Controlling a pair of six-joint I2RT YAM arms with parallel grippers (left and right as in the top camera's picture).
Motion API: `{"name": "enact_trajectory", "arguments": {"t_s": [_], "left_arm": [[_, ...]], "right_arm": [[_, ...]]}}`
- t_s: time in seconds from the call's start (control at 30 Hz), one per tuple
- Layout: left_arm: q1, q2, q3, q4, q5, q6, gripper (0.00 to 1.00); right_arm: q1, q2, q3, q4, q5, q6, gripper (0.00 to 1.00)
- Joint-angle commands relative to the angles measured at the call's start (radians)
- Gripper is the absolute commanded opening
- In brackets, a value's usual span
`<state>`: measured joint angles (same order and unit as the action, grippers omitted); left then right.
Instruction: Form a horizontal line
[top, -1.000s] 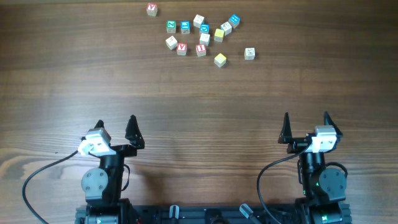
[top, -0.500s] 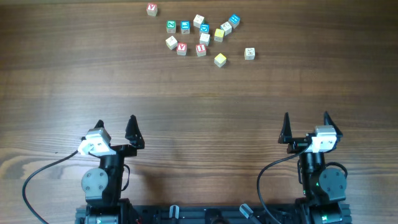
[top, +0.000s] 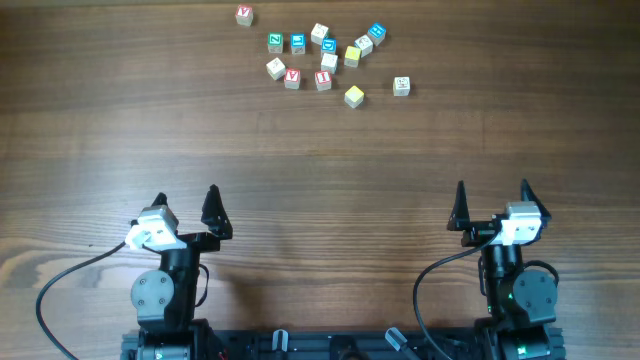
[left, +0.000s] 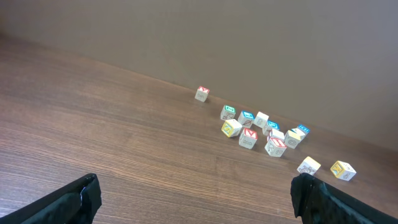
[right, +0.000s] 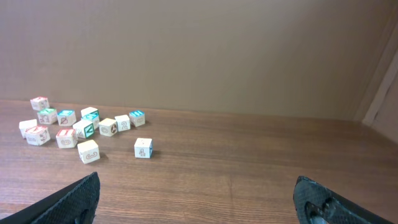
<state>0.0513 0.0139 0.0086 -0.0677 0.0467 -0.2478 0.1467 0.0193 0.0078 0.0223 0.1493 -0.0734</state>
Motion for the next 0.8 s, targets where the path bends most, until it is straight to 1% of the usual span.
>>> {"name": "enact_trajectory", "arguments": {"t_s": [0.0,0.27,0.37,0.43,0.6,0.7,0.77], "left_arm": [[-0.006,-0.005,-0.003,-0.008,-0.006,0.013,1.00],[-0.006,-0.005,-0.003,-0.008,-0.006,0.013,1.00],[-0.006,-0.005,-0.003,0.025,-0.006,0.012,1.00],[-0.006,-0.005,-0.003,-0.010,-0.010,0.012,1.00],[-0.006,-0.005,-0.003,-0.004,-0.010,0.008,1.00],[-0.006,-0.005,0.035,0.056,0.076,0.005,1.00],[-0.006,-0.005,0.092,0.052,0.081,0.005,1.00]], "right_arm": [[-0.004,-0.012,-0.003,-0.001,-0.019,-0.005,1.00],[-0.004,-0.012,-0.003,-0.001,-0.019,-0.005,1.00],[-0.004,-0.012,-0.003,-0.002,-0.019,-0.005,1.00],[-0.004,-0.012,-0.003,-0.002,-0.019,-0.005,1.00],[-0.004,-0.012,-0.003,-0.001,-0.019,-0.005,1.00],[-0.004,-0.012,-0.003,-0.002,-0.019,-0.005,1.00],[-0.004,-0.012,-0.003,-0.002,-0.019,-0.005,1.00]]}}
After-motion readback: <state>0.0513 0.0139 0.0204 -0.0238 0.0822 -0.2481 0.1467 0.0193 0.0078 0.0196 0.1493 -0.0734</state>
